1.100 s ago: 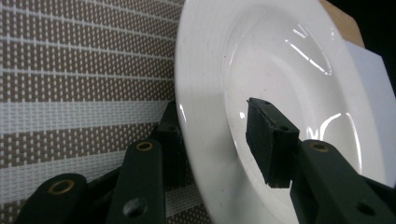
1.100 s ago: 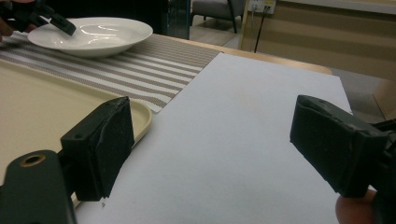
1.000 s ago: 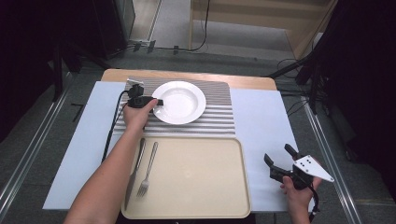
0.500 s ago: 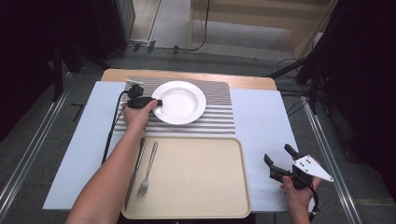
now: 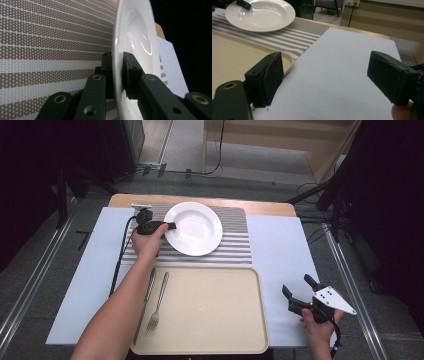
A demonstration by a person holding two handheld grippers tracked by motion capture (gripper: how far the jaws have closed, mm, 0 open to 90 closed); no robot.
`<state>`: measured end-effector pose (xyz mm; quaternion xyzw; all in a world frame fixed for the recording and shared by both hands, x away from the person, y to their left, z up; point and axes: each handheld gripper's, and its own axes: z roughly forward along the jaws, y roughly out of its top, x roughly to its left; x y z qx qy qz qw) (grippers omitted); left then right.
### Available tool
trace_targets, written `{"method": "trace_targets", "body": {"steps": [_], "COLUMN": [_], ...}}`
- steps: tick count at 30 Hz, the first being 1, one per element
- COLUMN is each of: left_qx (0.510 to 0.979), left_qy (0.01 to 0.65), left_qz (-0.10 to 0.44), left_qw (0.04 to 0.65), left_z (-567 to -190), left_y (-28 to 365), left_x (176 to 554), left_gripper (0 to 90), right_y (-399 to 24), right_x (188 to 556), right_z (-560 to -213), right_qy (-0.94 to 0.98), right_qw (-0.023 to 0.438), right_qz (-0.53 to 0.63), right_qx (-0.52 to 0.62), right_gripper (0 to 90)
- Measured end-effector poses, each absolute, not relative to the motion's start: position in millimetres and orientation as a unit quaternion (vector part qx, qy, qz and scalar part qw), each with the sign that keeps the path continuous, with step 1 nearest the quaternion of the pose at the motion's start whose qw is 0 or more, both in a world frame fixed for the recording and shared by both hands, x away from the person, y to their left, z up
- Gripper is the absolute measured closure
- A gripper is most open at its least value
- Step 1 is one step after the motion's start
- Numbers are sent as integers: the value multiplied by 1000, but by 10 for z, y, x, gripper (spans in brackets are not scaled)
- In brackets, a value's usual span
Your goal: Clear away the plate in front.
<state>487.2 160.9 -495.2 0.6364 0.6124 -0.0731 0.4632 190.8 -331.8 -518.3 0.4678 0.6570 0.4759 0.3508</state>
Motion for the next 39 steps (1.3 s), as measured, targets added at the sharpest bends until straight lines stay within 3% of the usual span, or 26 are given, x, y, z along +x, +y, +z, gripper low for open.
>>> {"method": "trace_targets", "body": {"steps": [15,39], "left_qx": [612,613], "left_qy": [640,610], "left_qz": [-91,-120], "left_qw": [457,488], "left_z": [-4974,-4789], "left_y": [1623,1739], "left_x": [4877,4734], "left_gripper": [801,801], "right_y": [-3336,-3321], "right_x": [1913,1900], "right_z": [-5186,-5170], "right_qy": [654,654], "right_qw": [352,356], "right_qz": [477,481], "right_qx": [469,463], "right_gripper": [140,138]}}
